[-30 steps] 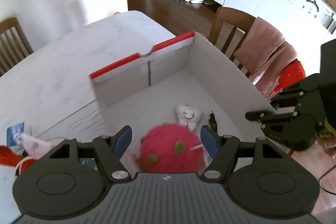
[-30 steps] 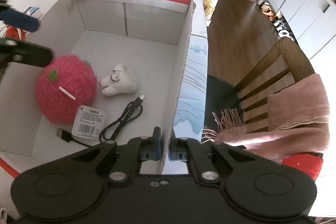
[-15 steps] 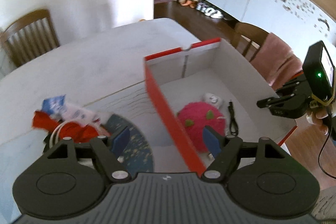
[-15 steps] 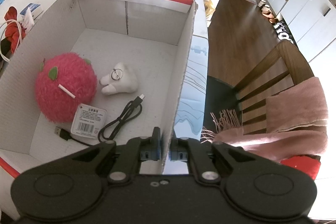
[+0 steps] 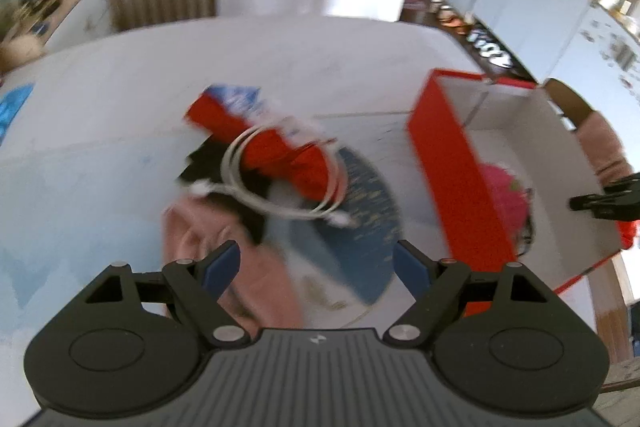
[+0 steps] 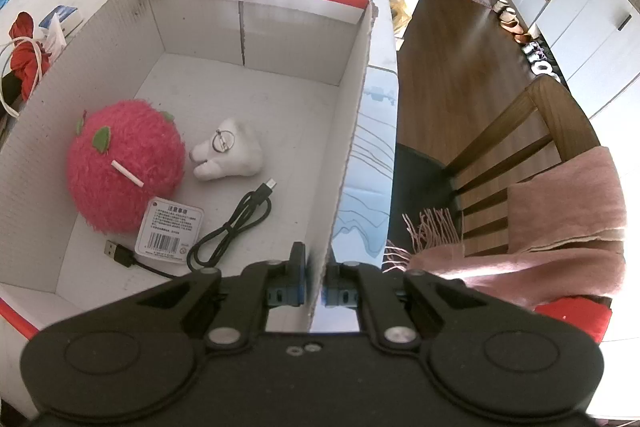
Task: Organize objects
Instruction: 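Move the left gripper back over the pink fabric on the pile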
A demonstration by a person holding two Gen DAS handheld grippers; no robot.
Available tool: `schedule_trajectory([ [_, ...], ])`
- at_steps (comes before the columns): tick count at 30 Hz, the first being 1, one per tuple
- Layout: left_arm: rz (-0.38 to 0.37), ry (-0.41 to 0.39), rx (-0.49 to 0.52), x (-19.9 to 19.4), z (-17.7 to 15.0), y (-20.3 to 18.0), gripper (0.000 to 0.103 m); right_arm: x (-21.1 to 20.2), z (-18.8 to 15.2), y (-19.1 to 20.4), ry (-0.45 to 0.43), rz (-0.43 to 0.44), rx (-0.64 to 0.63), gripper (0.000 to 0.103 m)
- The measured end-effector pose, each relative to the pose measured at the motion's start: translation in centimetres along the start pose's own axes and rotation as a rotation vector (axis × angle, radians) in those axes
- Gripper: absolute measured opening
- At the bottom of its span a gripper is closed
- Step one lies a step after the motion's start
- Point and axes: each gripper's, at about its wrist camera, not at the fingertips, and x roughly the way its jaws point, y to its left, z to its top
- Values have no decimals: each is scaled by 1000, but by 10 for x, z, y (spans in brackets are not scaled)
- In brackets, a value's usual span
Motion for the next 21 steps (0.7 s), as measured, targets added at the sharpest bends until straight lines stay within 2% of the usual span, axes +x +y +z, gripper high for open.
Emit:
schedule_trajectory([
  [9, 92, 58, -94, 39, -30, 40, 83, 0, -1, 1, 3, -7, -2, 6],
  [16, 119, 114, -120, 71, -42, 57, 84, 0, -1, 1, 4, -10, 0, 7],
  [21, 125, 153, -149, 89, -48, 66, 87, 0, -1, 1, 5, -11, 1, 7],
])
